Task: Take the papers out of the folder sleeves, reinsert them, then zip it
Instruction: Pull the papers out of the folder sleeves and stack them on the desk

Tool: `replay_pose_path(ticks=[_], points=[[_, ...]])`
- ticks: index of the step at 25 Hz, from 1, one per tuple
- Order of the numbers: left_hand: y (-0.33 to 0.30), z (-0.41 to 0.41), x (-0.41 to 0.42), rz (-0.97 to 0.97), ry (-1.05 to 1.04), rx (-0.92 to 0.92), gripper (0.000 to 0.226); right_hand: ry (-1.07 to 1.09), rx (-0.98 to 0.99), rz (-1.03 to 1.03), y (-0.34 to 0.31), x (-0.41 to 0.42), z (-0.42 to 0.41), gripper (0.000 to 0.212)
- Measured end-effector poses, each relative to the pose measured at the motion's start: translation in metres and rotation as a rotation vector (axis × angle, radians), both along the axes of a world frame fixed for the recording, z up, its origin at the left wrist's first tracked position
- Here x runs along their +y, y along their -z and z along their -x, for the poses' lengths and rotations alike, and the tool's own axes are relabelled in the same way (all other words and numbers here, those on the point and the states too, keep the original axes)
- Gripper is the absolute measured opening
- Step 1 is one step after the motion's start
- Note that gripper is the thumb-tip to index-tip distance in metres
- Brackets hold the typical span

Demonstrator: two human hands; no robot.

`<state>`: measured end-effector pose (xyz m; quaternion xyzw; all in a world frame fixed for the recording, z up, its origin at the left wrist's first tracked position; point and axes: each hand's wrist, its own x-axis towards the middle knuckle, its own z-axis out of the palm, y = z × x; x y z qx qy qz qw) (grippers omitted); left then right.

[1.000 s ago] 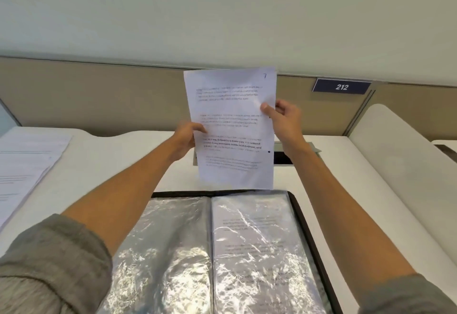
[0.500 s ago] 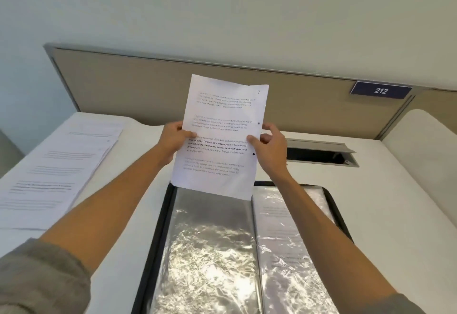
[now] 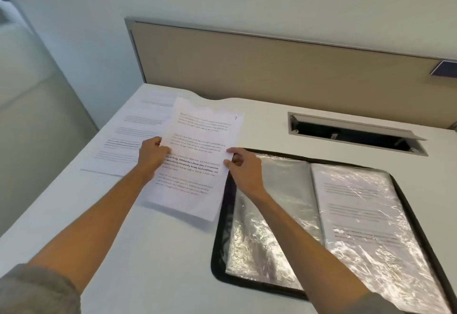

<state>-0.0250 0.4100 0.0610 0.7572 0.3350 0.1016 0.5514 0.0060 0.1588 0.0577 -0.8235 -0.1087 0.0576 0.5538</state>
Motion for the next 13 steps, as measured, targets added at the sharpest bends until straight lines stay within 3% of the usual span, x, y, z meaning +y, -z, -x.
replay_pose_path(ticks=[6, 13], points=[[0.015, 0.058, 0.081, -0.12, -0.172, 0.095, 0.014, -0.176, 0.067, 0.119, 0.023, 0.095, 0.039, 0.032], [0.033, 0.088, 0.156, -0.238, -0.315, 0.193, 0.025, -0.336, 0.14, 0.22, 0.033, 0.179, 0.055, 0.043]])
